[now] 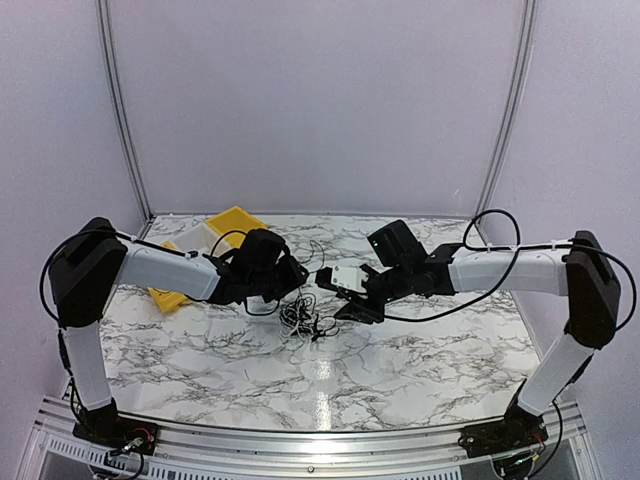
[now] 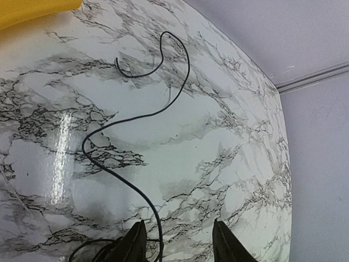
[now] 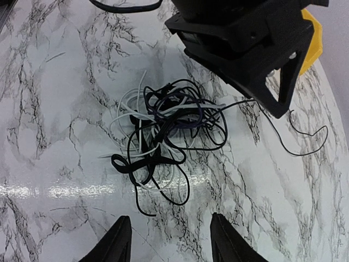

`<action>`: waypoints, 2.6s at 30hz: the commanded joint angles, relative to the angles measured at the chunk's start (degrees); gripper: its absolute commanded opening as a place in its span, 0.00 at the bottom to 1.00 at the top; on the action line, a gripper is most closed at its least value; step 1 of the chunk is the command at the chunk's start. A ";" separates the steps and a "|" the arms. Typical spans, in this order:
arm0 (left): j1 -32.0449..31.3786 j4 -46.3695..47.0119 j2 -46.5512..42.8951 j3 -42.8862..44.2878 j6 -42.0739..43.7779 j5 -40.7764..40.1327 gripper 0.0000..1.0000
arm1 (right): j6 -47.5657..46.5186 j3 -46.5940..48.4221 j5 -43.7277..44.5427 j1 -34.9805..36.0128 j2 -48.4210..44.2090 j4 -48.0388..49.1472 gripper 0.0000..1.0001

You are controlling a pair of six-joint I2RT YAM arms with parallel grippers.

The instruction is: Untangle the cables

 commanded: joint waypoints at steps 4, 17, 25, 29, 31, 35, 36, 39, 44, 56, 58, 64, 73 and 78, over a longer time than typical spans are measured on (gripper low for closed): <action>1.65 0.60 5.89 6.67 0.59 2.23 0.32 | 4.11 2.49 0.11 0.31 2.16 1.69 0.54; 2.08 -0.08 6.11 7.34 -0.86 4.22 0.33 | 10.70 12.90 -0.51 1.08 10.19 -1.25 0.83; 2.09 -2.02 6.77 6.53 -2.14 5.31 0.39 | 10.52 11.56 0.30 2.80 9.49 -0.93 0.84; 2.10 -1.82 8.80 9.29 -1.26 6.27 0.31 | 10.50 10.79 2.11 3.70 10.87 0.16 0.84; 2.09 -1.27 8.84 9.60 -1.04 5.28 0.22 | 10.90 10.70 3.61 4.18 11.94 1.32 0.84; 2.24 0.06 7.72 8.42 -1.39 3.36 0.02 | 12.78 10.10 7.81 4.43 14.46 5.83 0.84; 2.18 0.34 7.37 7.74 -1.61 3.36 0.00 | 12.95 9.82 8.39 4.49 15.18 6.99 0.84; 2.20 1.23 5.78 5.94 -2.52 3.60 0.00 | 12.87 9.59 10.42 5.04 17.06 10.28 0.85; 2.23 3.93 2.67 1.69 -3.64 2.38 0.00 | 11.15 8.12 13.21 6.75 18.46 15.96 0.77; 4.27 5.07 -6.67 -2.93 -0.18 1.64 0.00 | 7.12 5.93 8.49 7.38 21.35 15.19 0.12; 4.73 4.87 -10.42 -3.49 1.98 1.39 0.00 | 7.32 5.64 7.53 6.82 21.60 15.18 0.09; 4.97 -1.12 -23.03 -0.89 10.50 -0.69 0.00 | 9.42 7.38 3.76 3.97 24.61 9.88 0.13; 4.97 -13.09 -36.62 5.04 18.86 -7.11 0.00 | 11.55 8.26 -0.61 0.55 25.74 7.76 0.00; 4.80 -18.39 -40.41 5.85 19.10 -5.61 0.00 | 12.29 9.07 -0.58 -1.00 24.03 5.70 0.00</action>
